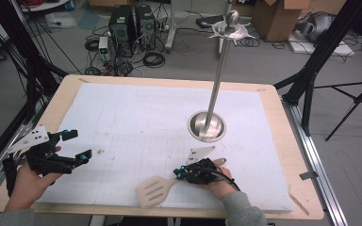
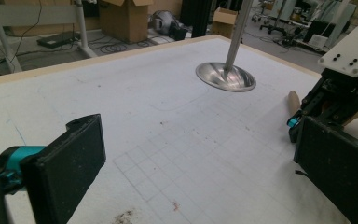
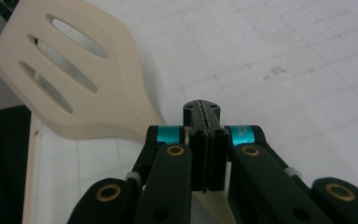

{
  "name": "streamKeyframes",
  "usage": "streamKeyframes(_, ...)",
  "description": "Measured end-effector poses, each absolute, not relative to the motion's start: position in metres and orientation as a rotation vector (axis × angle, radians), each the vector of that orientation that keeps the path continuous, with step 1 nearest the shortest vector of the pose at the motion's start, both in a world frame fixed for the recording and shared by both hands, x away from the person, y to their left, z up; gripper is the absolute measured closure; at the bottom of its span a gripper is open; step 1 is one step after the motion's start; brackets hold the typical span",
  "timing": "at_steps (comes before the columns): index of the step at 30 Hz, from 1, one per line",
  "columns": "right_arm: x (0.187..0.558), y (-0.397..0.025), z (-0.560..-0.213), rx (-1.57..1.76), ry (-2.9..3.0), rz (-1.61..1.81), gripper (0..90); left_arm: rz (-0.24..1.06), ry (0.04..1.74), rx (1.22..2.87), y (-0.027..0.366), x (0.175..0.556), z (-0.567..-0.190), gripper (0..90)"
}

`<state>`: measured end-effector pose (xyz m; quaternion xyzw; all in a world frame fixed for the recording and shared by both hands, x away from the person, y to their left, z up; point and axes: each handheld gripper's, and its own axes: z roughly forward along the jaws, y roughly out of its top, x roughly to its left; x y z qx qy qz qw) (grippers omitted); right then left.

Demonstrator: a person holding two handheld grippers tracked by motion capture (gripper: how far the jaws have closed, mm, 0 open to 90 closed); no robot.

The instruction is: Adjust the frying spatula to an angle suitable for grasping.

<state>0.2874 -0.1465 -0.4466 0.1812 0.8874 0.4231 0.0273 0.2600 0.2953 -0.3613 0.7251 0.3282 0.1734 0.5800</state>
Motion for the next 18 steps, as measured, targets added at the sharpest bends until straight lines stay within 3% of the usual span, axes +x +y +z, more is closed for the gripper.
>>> streamKeyframes(11,0.279,-0.169,-0.436,0.543,2.696,1.359,90.0,0.399,0.759,1.704,0.29,0.262,-0.361,2.4)
streamKeyframes(18,0.275,-0.23,-0.411,0.644,2.609,1.328,90.0,0.4,0.751,1.714,0.288,0.265,-0.362,2.4)
